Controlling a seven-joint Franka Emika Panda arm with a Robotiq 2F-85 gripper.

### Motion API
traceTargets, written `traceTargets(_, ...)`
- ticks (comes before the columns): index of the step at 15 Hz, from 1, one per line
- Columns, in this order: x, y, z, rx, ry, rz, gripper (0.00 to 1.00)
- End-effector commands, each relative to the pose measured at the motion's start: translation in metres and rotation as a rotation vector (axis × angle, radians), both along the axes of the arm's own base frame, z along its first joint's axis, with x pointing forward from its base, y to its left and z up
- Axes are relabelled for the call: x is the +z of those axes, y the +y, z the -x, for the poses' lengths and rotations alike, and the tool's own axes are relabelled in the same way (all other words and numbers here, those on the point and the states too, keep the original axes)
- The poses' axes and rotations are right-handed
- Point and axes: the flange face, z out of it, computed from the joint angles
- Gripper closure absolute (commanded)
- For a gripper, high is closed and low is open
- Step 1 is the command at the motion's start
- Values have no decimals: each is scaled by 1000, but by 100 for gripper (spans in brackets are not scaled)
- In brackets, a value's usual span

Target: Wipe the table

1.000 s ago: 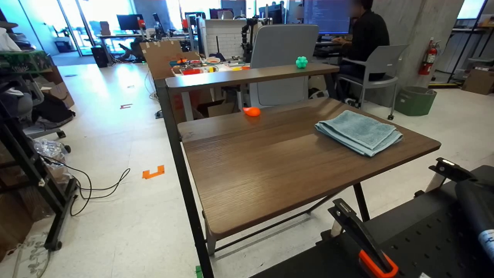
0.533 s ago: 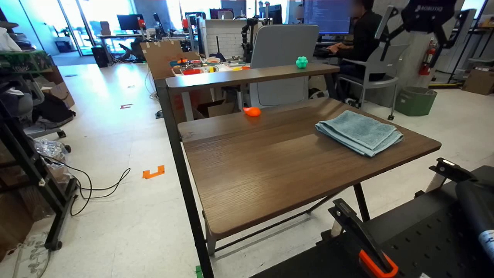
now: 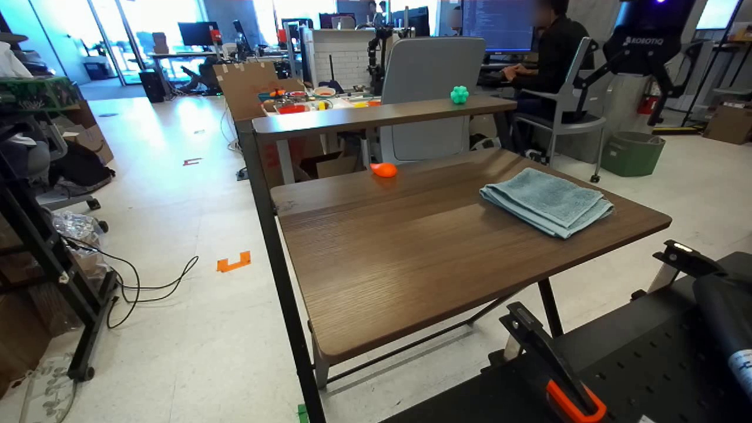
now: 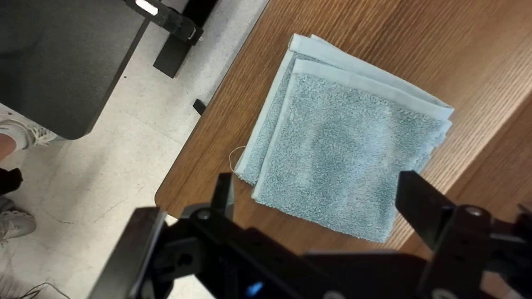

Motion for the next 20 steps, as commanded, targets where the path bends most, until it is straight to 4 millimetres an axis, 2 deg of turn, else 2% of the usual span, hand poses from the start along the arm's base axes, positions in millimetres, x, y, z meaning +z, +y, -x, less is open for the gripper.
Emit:
traceTargets(1, -16, 8, -6, -18, 22, 28, 0)
traceTargets(4, -54, 27, -19, -72, 3, 59, 0)
traceTargets(7, -89, 34, -45, -164, -75, 108, 0)
traceTargets(11, -127, 23, -74, -280, -96, 151, 0)
traceTargets(14, -142, 4, -92, -358, -83, 127, 0)
traceTargets(17, -159, -8, -100, -397, -52, 98, 0)
traceTargets(20, -169, -7, -102, -411, -15, 73, 0)
